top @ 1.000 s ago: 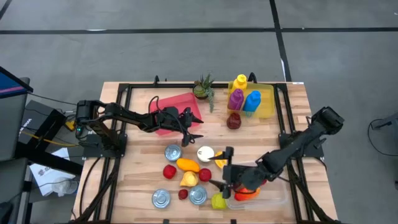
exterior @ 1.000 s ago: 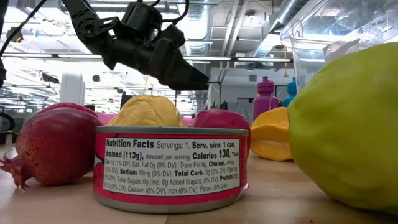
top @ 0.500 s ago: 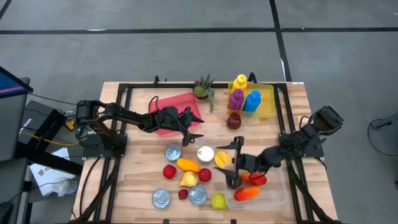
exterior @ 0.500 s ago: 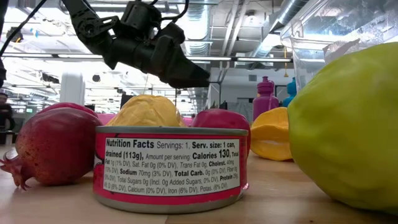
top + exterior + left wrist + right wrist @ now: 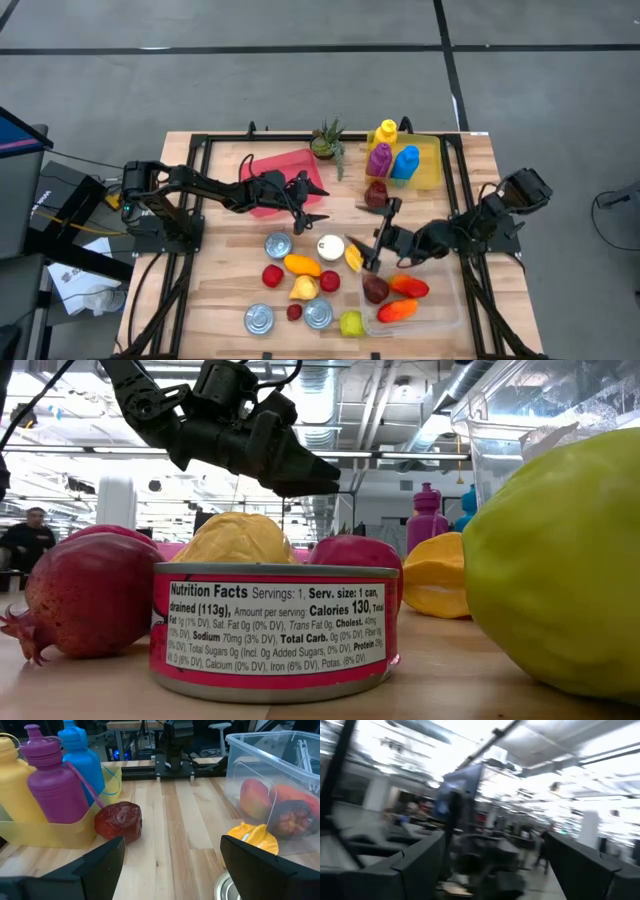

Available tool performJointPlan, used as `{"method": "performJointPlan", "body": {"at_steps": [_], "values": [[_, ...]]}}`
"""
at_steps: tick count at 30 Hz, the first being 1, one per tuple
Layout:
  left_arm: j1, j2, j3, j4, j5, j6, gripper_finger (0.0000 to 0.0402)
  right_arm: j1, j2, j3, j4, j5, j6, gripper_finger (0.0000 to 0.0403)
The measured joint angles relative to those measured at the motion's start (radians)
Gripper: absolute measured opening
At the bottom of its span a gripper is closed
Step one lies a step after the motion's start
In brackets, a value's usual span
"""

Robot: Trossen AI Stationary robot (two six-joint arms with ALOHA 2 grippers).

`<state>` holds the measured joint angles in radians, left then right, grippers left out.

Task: Pick & Place Food Item
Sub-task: Put the red apple into the transparent bin

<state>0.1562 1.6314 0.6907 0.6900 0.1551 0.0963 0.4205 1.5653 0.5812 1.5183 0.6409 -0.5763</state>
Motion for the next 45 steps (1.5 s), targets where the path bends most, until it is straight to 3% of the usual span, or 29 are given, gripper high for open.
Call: {"method": "performJointPlan", "body": {"at_steps": [4, 8, 16, 21, 28, 34, 39, 45], "values": [[0.0, 0.0, 0.0, -0.001, 0.0, 0.0, 0.032, -0.071, -0.05, 0.0, -0.139, 0.049, 0.014, 0.0331], [0.0, 0.0, 0.0, -0.002, 0.0, 0.0, 0.032, -0.153, -0.147, 0.0, -0.397, 0.02, 0.143, 0.0331], [0.001, 0.0, 0.0, -0.015, 0.0, 0.0, 0.032, -0.363, -0.4, 0.006, -1.076, -0.173, 0.511, 0.0331], [0.001, 0.0, 0.0, -0.016, 0.0, 0.001, 0.032, -0.515, -0.46, 0.088, -1.487, -0.35, 0.657, 0.0331], [0.003, 0.0, 0.0, -0.02, 0.0, 0.002, 0.032, -0.661, -0.363, 0.293, -1.94, -0.543, 0.701, 0.0331], [0.003, 0.0, 0.0, -0.027, 0.0, 0.002, 0.032, -0.704, -0.202, 0.507, -2.276, -0.596, 0.69, 0.0331], [0.003, 0.0, 0.0, -0.036, 0.01, 0.003, 0.032, -0.704, -0.073, 0.653, -2.448, -0.636, 0.677, 0.0331], [0.003, 0.0, 0.0, -0.039, 0.011, 0.003, 0.032, -0.703, 0.042, 0.731, -2.564, -0.667, 0.635, 0.0331]]}}
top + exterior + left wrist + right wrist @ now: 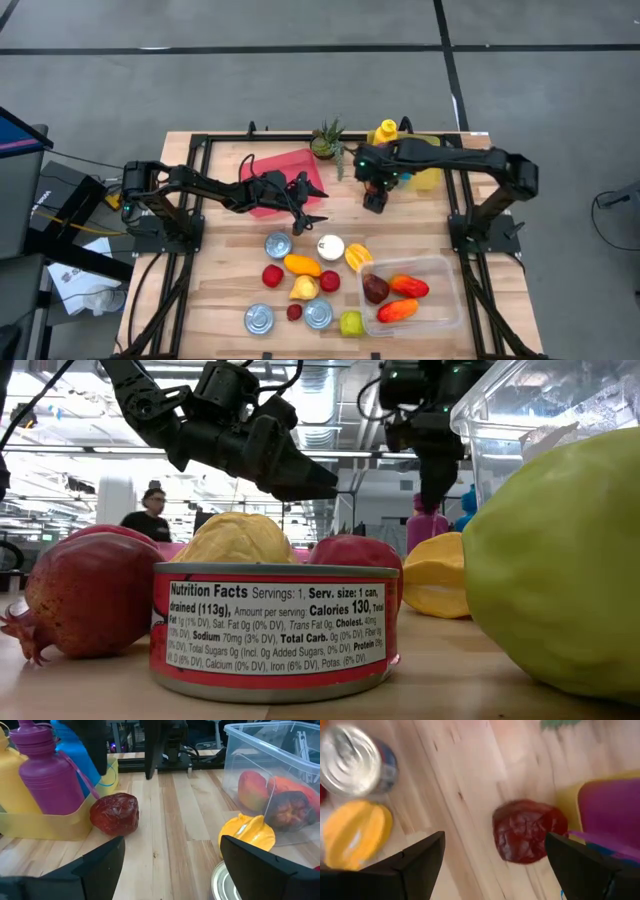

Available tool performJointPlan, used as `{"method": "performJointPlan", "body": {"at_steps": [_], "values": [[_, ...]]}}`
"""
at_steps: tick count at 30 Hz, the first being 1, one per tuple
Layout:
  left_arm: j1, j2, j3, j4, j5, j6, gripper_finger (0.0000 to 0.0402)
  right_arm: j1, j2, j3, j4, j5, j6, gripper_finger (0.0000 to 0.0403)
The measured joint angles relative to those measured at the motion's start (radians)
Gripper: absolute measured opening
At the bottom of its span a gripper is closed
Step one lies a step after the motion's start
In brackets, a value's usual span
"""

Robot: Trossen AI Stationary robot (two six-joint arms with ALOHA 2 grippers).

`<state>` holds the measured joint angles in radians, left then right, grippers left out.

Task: Pick & Place Food Item
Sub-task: Put the red apple into the transparent bin

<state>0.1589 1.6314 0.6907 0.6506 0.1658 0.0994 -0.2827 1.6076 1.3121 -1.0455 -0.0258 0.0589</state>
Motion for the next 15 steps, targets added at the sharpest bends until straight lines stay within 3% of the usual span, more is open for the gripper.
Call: {"method": "performJointPlan", "body": {"at_steps": [15], "values": [[0.0, 0.0, 0.0, -0.008, 0.0, 0.0, 0.032, 0.013, 0.067, 0.008, -0.047, -0.001, -0.019, 0.034]]}}
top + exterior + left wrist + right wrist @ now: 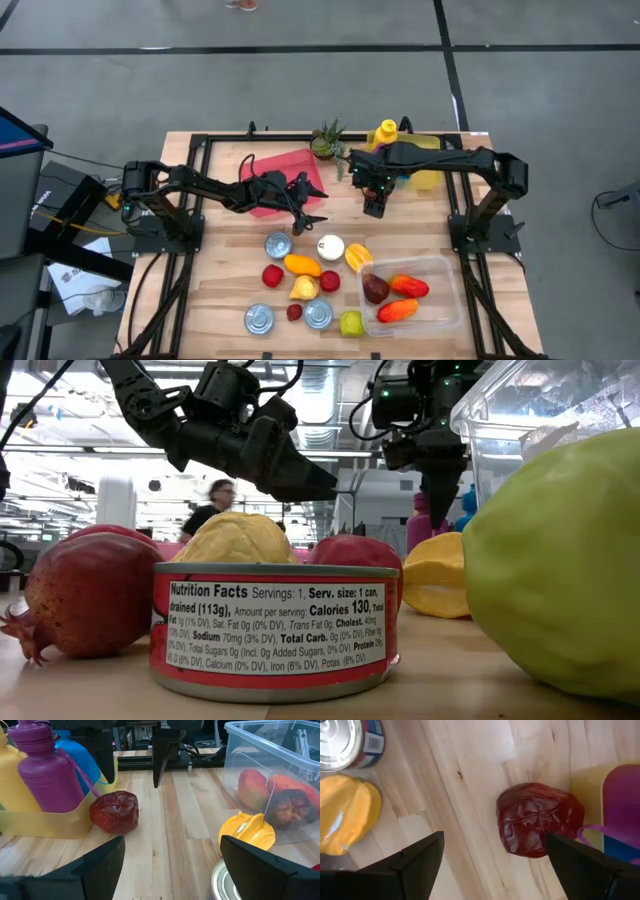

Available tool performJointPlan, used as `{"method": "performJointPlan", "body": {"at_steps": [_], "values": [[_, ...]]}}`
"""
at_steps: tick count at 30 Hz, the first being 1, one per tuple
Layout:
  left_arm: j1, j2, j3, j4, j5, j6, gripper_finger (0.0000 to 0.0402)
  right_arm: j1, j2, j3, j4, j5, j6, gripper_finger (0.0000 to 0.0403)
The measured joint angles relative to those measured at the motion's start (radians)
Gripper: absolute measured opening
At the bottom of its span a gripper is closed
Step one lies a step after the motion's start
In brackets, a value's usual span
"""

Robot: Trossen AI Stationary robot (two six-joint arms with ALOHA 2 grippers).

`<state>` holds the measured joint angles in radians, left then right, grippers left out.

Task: Pick & Place Food Item
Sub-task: Put the red apple into the transparent bin

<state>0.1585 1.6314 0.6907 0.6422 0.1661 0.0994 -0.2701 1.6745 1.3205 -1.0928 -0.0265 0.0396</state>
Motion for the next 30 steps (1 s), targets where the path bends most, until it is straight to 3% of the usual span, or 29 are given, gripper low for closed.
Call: {"method": "performJointPlan", "body": {"at_steps": [6, 16, 24, 30], "values": [[0.0, 0.0, 0.0, 0.0, 0.016, 0.0, 0.032, -0.035, 0.0, 0.0, 0.009, -0.003, 0.059, 0.0361], [-0.006, -0.017, -0.001, -0.009, 0.039, -0.027, 0.032, -0.058, 0.0, 0.0, 0.035, 0.004, 0.42, 0.0354], [-0.095, -0.16, -0.002, -0.097, 0.052, 0.03, 0.032, 0.007, 0.0, 0.0, 0.01, -0.004, 0.654, 0.0353], [-0.19, -0.284, -0.077, -0.065, 0.017, 0.116, 0.032, 0.048, 0.0, 0.0, -0.01, 0.002, 0.815, 0.0353]]}}
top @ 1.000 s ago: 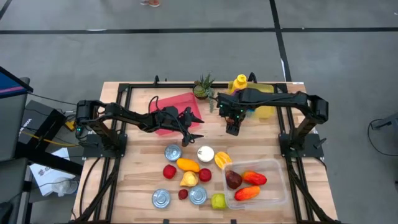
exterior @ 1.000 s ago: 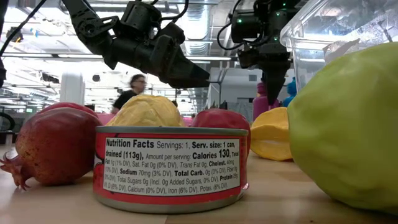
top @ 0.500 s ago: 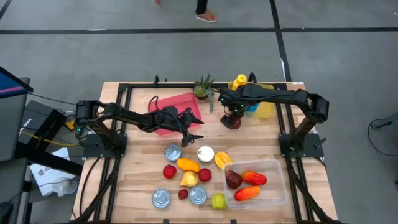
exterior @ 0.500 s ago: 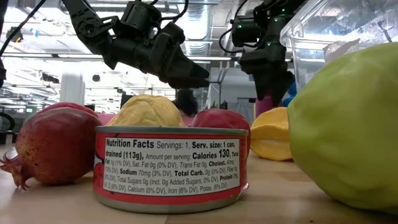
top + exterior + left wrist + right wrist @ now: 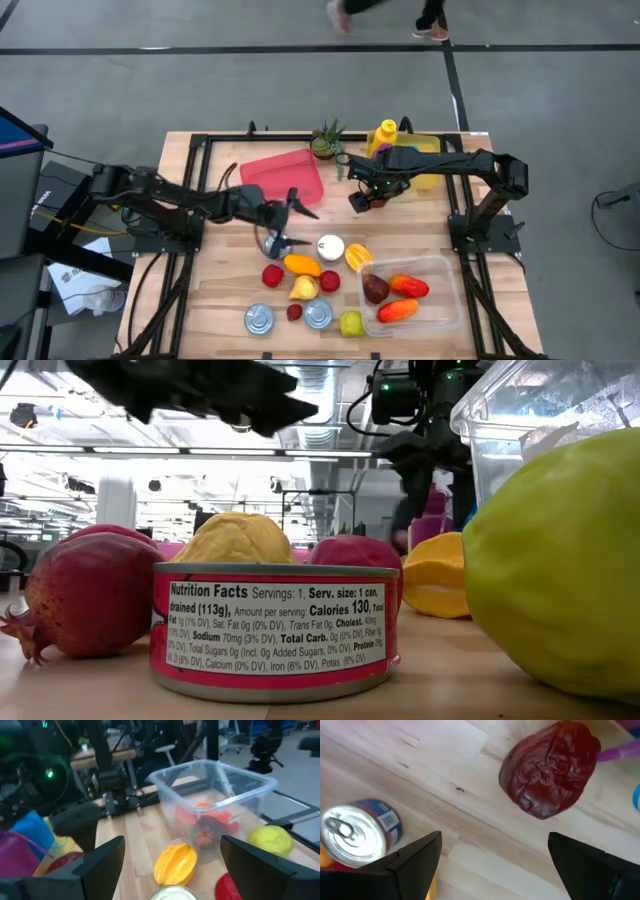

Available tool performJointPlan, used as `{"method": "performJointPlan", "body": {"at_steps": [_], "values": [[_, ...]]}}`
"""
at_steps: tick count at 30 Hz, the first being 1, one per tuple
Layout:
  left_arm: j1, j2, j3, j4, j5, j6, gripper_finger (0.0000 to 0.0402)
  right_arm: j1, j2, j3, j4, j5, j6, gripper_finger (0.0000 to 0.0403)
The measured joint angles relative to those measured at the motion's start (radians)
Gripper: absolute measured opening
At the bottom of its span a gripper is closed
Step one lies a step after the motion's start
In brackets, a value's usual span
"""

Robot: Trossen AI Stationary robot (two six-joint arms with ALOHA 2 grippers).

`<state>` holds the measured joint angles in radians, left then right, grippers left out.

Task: Pick & Place Food Item
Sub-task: Put the red apple into the transparent bin

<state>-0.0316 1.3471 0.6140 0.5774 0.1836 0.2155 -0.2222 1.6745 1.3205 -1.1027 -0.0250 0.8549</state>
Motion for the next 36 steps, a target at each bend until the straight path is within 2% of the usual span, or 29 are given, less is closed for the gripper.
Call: {"method": "performJointPlan", "body": {"at_steps": [7, 14, 28, 32, 36], "values": [[-0.02, -0.086, -0.15, 0.084, -0.005, -0.024, 0.032, -0.037, 0.0, 0.0, 0.012, 0.006, 0.091, 0.0353], [-0.036, -0.129, -0.248, 0.127, 0.001, -0.063, 0.032, -0.076, 0.009, 0.001, 0.011, 0.01, 0.16, 0.0353], [-0.063, -0.153, -0.291, 0.127, 0.051, -0.044, 0.032, -0.068, 0.164, 0.008, 0.041, -0.069, 0.23, 0.0353], [-0.064, -0.153, -0.291, 0.127, 0.051, -0.044, 0.032, -0.068, 0.15, 0.01, 0.041, -0.078, 0.247, 0.0353], [-0.064, -0.153, -0.291, 0.127, 0.051, -0.041, 0.032, -0.068, 0.12, 0.01, 0.031, -0.042, 0.267, 0.0353]]}}
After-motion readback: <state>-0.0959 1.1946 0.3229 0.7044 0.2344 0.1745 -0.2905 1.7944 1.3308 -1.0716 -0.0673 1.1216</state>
